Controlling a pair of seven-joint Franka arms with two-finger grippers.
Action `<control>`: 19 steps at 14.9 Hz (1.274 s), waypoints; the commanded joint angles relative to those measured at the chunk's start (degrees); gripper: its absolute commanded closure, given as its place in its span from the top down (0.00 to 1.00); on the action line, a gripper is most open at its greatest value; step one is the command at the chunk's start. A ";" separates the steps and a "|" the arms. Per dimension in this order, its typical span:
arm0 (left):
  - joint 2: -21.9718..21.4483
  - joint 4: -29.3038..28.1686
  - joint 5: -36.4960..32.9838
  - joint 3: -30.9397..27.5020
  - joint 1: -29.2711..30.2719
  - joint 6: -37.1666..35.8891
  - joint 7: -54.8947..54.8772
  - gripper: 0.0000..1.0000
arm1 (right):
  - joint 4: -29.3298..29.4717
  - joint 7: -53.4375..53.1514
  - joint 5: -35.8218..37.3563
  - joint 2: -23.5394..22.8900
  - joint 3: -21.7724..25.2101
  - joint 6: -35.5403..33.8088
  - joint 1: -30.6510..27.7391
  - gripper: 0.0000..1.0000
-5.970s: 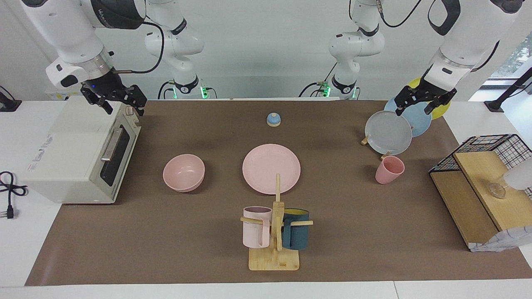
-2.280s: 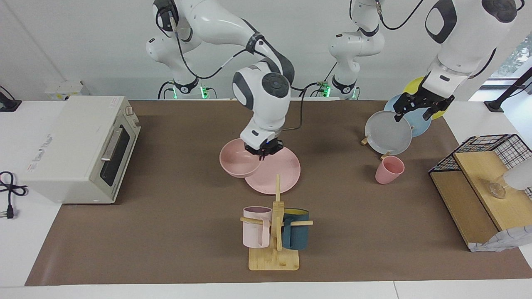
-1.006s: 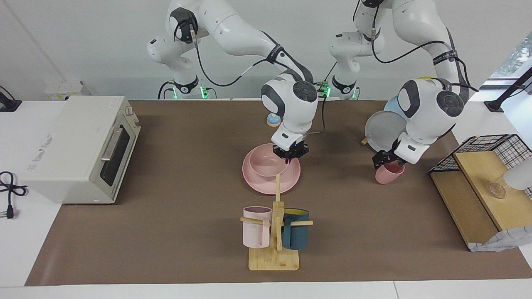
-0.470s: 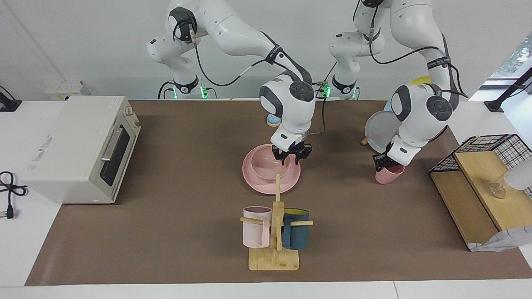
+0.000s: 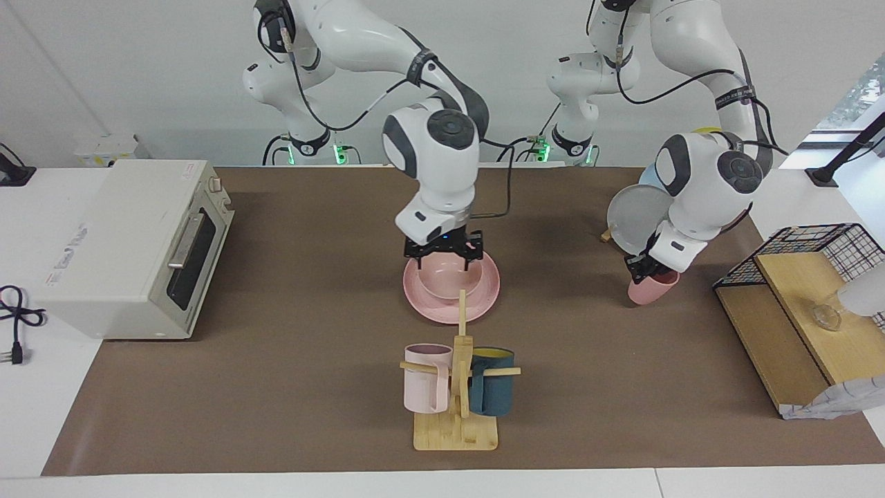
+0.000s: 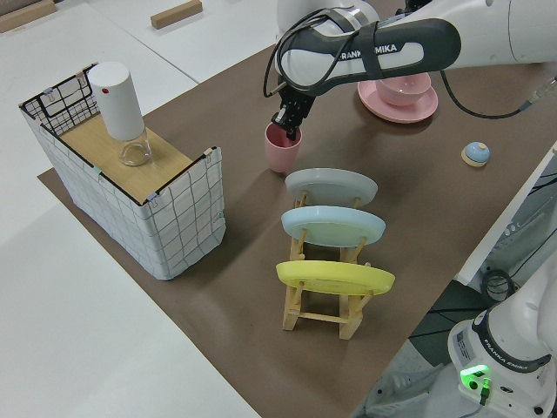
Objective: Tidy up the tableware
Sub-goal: 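Release the bowl onto the plate while the left gripper grasps the cup, then carry the pink cup over the bowl while the right gripper withdraws, then lower the pink cup into the bowl and open the left gripper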
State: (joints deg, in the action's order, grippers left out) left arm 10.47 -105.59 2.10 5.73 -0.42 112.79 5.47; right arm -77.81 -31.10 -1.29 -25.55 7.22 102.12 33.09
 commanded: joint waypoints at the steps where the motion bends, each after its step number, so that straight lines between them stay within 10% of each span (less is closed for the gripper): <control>1: 2.70 15.71 2.29 -0.46 -5.71 -14.22 7.66 0.00 | -3.84 10.84 -1.17 8.04 -1.16 -8.56 -11.25 1.00; 6: 10.61 33.69 2.82 -0.46 -20.82 -25.43 29.20 0.00 | -3.57 26.49 -1.08 17.02 -0.89 -19.75 -24.19 1.00; 19: 20.46 32.38 3.44 -0.64 -37.10 -9.71 49.72 0.00 | -21.33 34.44 0.85 25.46 0.78 -10.18 -30.19 1.00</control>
State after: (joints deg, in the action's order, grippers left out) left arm 30.07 -73.17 5.05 6.20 -36.25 101.44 53.49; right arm -95.33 1.97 -1.03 -2.53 9.25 89.72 4.09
